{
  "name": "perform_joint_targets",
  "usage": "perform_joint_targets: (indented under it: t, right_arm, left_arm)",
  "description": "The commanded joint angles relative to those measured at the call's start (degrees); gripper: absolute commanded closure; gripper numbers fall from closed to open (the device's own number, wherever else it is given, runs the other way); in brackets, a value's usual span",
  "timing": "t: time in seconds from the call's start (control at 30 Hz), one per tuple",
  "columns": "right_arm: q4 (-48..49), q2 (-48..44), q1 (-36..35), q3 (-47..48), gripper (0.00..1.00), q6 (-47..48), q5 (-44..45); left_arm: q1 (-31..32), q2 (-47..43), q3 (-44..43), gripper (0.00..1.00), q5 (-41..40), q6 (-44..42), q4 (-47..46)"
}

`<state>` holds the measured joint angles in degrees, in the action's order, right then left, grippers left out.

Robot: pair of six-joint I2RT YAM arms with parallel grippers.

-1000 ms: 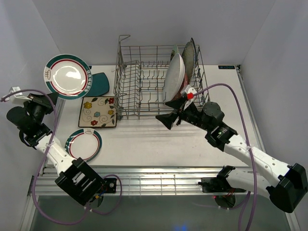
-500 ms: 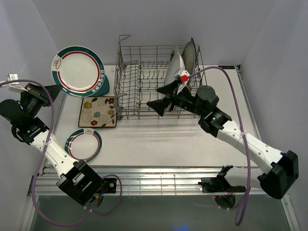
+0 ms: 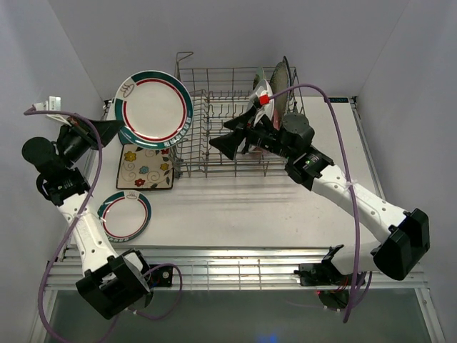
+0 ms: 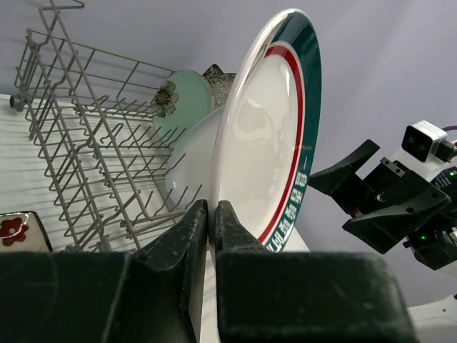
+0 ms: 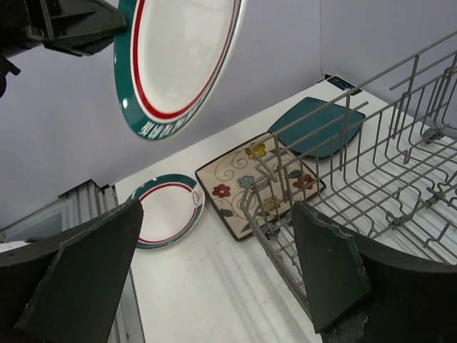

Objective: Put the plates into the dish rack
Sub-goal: Pick up the plate from the corner of the board, then insert the plate into the dish rack.

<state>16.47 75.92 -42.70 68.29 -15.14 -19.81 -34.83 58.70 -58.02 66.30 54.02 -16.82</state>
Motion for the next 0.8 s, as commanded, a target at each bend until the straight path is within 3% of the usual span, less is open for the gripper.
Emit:
perform_joint_targets:
  t: [0.0, 0.07, 0.6, 0.77]
  right_arm:
    - [2.77, 1.42, 1.65, 3.78, 0.09, -2.70, -1.89]
    - [6.28, 2.56, 2.79, 3.95, 0.09, -4.19, -6.26]
    - [14.56, 15.04, 6.57, 13.00, 0.00, -16.68, -14.11]
    - [14.64, 18.03, 6.84, 15.90, 0.18, -18.70, -15.69]
  left_arm:
    - [2.92, 0.19, -1.13, 1.00, -4.94, -1.10, -1.73]
    - [4.32, 0.10, -1.04, 1.00, -6.18, -1.98, -1.73]
    - [10.39, 2.04, -0.25, 1.00, -9.70, -3.92, -1.81]
    - [10.92, 3.00, -0.43, 1.00, -9.79, -4.10, -1.73]
